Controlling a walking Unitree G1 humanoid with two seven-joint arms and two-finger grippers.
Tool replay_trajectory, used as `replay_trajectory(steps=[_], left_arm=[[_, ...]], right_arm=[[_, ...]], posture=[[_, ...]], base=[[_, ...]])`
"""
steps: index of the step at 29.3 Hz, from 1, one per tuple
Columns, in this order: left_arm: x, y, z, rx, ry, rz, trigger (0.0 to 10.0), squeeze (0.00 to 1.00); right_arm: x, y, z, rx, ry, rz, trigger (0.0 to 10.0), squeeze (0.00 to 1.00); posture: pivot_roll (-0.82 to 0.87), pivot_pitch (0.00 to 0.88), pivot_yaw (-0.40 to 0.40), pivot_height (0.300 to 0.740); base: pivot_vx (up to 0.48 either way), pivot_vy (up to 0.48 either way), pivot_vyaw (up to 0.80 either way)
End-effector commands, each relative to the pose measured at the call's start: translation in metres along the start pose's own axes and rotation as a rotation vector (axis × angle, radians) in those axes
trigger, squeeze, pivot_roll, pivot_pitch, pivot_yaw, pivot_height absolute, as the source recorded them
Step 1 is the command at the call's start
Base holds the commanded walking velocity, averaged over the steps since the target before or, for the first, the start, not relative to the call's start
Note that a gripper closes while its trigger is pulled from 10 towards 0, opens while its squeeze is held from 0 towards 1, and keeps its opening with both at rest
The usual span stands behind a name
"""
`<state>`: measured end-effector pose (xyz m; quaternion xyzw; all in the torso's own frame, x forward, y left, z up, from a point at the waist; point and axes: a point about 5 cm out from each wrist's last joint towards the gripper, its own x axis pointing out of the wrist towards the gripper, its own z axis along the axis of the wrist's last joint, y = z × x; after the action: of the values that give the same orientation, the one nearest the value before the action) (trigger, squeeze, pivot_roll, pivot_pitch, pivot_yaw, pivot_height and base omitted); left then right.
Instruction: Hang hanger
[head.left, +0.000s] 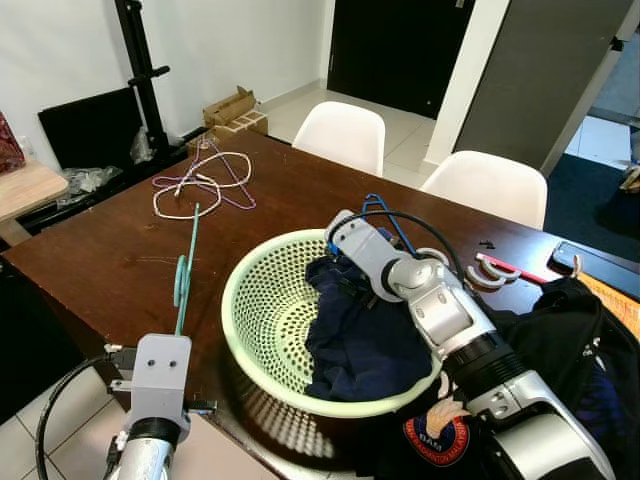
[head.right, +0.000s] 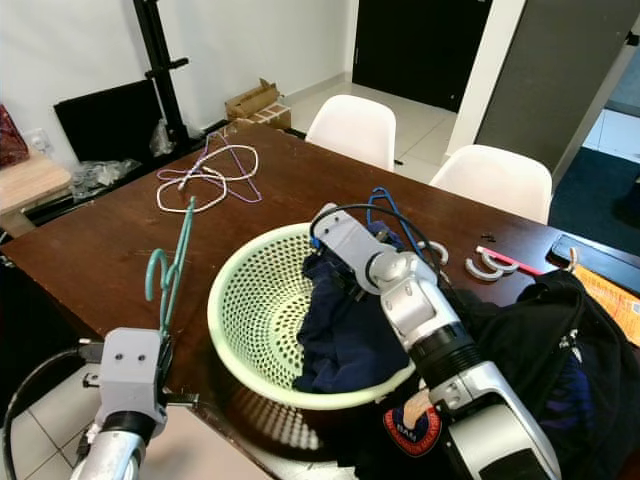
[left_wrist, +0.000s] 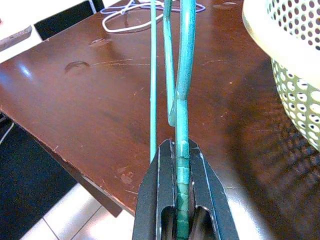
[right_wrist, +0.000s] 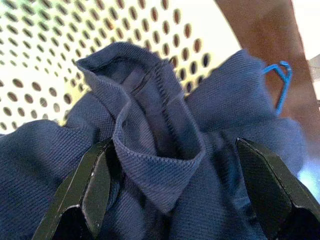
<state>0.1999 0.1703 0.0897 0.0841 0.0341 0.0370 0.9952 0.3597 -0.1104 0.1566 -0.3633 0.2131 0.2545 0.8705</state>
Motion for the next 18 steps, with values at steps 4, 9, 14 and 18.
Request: replay_trajectory(steps=[4,9,14,18], left_arm=[[-0.005,-0.007,-0.012,-0.029,0.059,-0.016,10.0,0.00],[-0.010,-0.007,-0.015,-0.058,0.073,0.008,10.0,0.00],[-0.010,-0.004,-0.022,-0.080,0.089,0.037,10.0,0.00],[-0.008,-0.004,-0.023,-0.082,0.088,0.039,10.0,0.00]], right_arm=[[-0.002,0.005,-0.008,-0.016,0.050,0.046,10.0,0.00],[-0.003,0.012,-0.014,0.025,0.080,0.107,0.0,0.00],[-0.005,0.014,-0.009,0.059,0.058,0.126,0.0,0.00],[-0.007,0.014,-0.005,0.059,0.034,0.137,0.0,0.00]], posture=[[0.15,0.000,-0.077,0.740],[0.15,0.000,-0.075,0.740],[0.15,0.000,-0.077,0.740],[0.15,0.000,-0.078,0.740]], base=[[0.000,0.000,0.00],[0.000,0.000,0.00],[0.000,0.000,0.00],[0.000,0.000,0.00]])
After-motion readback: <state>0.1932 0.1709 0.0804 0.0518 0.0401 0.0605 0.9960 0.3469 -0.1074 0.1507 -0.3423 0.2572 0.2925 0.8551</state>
